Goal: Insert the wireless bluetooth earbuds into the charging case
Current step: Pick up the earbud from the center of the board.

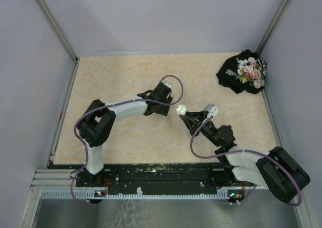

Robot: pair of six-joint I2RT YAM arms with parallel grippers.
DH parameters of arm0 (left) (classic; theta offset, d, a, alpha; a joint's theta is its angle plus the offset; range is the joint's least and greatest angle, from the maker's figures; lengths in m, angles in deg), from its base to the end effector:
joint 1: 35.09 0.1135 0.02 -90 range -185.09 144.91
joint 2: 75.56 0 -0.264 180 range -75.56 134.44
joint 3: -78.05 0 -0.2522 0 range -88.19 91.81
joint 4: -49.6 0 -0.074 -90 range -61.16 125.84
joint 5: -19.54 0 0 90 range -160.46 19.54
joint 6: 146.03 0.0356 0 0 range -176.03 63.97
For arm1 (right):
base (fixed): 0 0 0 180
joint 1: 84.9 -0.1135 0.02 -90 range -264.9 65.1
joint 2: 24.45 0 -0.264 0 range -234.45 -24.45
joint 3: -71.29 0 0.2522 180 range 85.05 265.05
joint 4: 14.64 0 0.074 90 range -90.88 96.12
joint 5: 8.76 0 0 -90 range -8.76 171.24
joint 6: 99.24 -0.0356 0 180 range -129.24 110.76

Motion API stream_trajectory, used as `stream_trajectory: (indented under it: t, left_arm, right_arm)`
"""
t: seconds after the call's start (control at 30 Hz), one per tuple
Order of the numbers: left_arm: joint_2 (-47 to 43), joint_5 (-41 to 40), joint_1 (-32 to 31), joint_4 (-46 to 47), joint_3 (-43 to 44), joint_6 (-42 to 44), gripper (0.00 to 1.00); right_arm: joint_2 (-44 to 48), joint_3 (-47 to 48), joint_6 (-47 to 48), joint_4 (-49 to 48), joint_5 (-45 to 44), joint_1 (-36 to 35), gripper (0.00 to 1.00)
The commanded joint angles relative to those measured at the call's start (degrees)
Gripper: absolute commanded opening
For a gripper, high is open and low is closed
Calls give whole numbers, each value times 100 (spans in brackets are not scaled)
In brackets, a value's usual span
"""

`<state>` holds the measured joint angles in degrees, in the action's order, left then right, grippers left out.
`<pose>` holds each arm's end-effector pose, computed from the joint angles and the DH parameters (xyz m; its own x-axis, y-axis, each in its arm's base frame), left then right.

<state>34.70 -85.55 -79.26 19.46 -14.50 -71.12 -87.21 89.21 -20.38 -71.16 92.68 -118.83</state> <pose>0.3000 -0.2785 0.1769 -0.6986 0.3282 -0.6358 0.3919 0.9190 0.0438 0.1492 0.1089 0.1924 0.0280 0.2470 -0.9686 -0.7274 0.6697 0.1498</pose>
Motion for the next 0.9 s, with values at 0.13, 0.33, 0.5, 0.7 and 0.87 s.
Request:
stream_trajectory:
  t: [0.13, 0.33, 0.5, 0.7, 0.87]
  left_arm:
    - [226, -186, -39, -446, 145, 69, 71]
    - [-50, -393, -74, -602, -279, -3, 71]
    - [-372, -621, -56, -631, -551, 0, 67]
    - [-491, -668, -18, -632, -615, 47, 63]
    - [-608, -375, -13, -522, -553, 227, 58]
  right_arm:
    - [46, 172, -20, -302, 42, 36, 0]
    - [43, 177, -25, -303, 63, 36, 0]
    - [9, 190, -38, -310, 90, 36, 0]
    - [1, 190, -47, -320, 95, 36, 0]
    - [17, 190, -55, -336, 138, 36, 0]
